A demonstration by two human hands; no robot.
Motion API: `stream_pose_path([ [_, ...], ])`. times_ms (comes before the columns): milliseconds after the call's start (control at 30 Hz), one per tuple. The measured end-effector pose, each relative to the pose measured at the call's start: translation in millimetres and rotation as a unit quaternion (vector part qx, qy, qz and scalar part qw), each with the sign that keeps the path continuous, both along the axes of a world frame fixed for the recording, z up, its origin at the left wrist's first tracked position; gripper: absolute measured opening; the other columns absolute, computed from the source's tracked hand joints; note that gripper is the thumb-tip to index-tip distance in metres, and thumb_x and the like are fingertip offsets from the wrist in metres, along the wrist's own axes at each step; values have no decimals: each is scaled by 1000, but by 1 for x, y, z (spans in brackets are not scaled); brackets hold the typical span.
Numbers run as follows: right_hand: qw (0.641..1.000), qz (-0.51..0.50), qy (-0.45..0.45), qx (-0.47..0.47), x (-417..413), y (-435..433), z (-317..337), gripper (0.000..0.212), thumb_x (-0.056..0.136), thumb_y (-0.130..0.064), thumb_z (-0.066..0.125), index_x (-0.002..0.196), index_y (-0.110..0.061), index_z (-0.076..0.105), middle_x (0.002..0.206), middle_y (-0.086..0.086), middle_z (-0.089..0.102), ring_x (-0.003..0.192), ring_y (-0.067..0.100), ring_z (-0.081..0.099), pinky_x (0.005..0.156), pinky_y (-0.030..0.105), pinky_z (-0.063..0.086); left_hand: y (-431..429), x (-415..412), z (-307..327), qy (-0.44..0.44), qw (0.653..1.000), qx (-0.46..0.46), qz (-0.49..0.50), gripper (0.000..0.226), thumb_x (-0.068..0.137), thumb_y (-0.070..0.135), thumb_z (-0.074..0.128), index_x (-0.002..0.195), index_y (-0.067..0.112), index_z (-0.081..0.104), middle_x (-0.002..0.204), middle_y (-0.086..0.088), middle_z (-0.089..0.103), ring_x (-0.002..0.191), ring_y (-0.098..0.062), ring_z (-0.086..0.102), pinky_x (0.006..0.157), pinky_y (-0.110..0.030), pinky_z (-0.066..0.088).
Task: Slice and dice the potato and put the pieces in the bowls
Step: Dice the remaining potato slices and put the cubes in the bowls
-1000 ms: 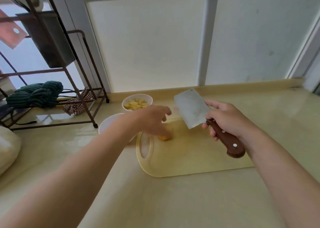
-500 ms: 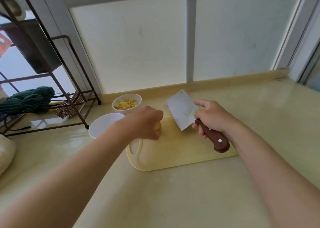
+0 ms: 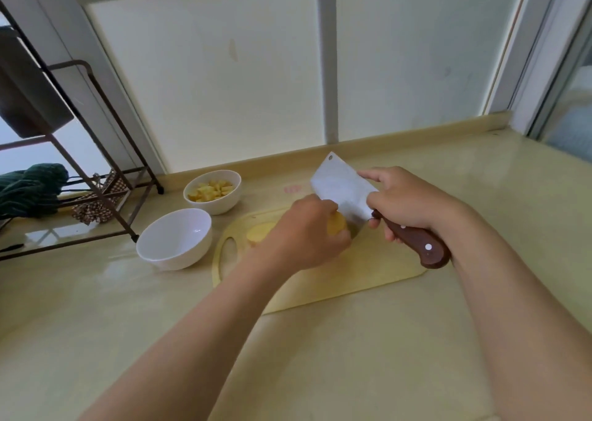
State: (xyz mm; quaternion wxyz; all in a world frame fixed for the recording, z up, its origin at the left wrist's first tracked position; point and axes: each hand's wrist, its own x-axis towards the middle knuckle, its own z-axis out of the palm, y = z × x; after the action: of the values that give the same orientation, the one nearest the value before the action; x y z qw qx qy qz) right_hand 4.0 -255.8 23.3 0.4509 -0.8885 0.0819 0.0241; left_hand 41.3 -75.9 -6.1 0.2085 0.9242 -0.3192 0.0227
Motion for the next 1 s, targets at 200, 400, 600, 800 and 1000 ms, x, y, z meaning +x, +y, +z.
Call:
stream_pose_path([
  [200, 996, 12, 9, -91, -5, -11, 5, 76, 94, -9, 40, 161, -42, 28, 91, 9, 73, 50, 16, 70, 60, 32, 57, -3, 6, -22, -43, 999, 14, -13, 35, 89, 49, 55, 105, 18, 55, 100, -1, 63, 91, -22, 57, 80, -39, 49],
  [400, 987, 24, 14, -158, -11, -9, 9, 75, 94, -8, 40, 159, -45, 29, 87, 5, 72, 50, 16, 71, 68, 40, 64, 21, 21, -36, -84, 986, -19, -144, 38, 86, 37, 58, 111, 11, 68, 106, -2, 67, 93, -19, 60, 86, -28, 47],
  [600, 981, 32, 41, -188, -12, 1, 11, 78, 95, -12, 44, 160, -47, 19, 90, 5, 71, 55, 17, 74, 70, 46, 65, 18, 21, -48, -101, 985, -68, -120, 52, 81, 58, 59, 110, 16, 68, 93, 2, 62, 89, -18, 55, 81, -28, 46],
  [800, 978, 29, 51, -199, -12, 4, 9, 84, 96, -13, 46, 164, -45, 8, 92, 4, 70, 54, 16, 74, 56, 33, 59, 20, 16, -44, -124, 972, -81, -181, 48, 78, 53, 60, 107, 15, 70, 92, -1, 58, 83, -23, 56, 77, -38, 49],
  [1000, 979, 21, 27, -199, -12, 5, 10, 82, 95, -12, 47, 164, -43, 15, 89, 6, 72, 54, 17, 73, 61, 37, 63, 20, 15, -47, -79, 964, -99, -233, 31, 80, 27, 70, 107, 13, 72, 111, -1, 62, 89, -14, 63, 80, -26, 50],
])
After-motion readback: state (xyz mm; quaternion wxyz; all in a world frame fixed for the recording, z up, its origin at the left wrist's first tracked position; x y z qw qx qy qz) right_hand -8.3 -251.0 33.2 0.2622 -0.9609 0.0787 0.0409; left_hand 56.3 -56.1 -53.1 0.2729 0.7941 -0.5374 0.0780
